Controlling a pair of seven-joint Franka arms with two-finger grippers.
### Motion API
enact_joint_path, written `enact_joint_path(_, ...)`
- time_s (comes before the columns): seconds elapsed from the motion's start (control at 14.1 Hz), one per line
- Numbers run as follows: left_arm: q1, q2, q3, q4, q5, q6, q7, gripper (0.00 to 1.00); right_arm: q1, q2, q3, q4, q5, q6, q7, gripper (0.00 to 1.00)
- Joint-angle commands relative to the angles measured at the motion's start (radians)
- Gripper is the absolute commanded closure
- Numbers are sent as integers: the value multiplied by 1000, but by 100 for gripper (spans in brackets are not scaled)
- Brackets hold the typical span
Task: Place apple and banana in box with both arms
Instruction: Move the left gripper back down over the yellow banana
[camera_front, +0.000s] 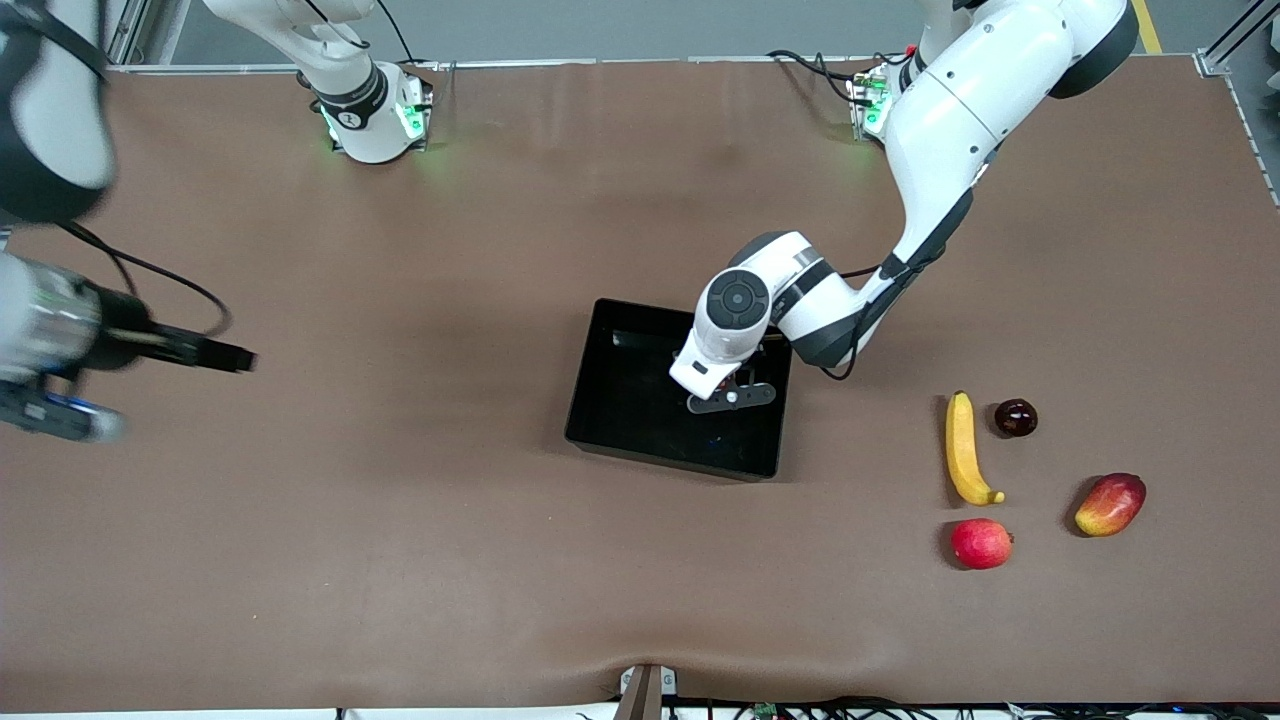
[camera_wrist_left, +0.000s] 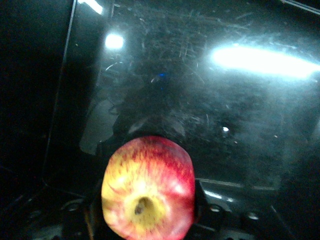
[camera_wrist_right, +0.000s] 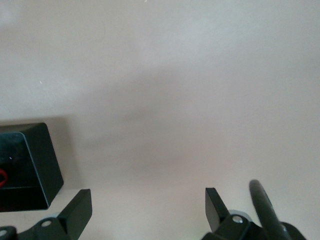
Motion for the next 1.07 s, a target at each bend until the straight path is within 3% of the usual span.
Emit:
enact_joint_path(0.0, -11, -30, 12, 38, 25, -34, -16, 0, -26, -123, 21, -63, -30, 6, -7, 0)
enact_joint_path(0.14, -3, -83, 6, 110, 22, -156, -5, 0, -37, -166, 19, -113, -48, -11, -50, 0)
enact_joint_path(0.36, 44, -155, 3, 210, -37, -281, 84, 0, -107, -212, 21, -256, -56, -2, -278, 0)
enact_joint_path(0.71, 283, -206, 6, 202, -105, -306, 462, 0, -102, -257, 27, -308, -57, -8, -375, 0)
enact_joint_path(1.0, 410, -164, 11, 153, -12, -269, 575, 0, -72, -389, 30, -509, -63, 128, -380, 0)
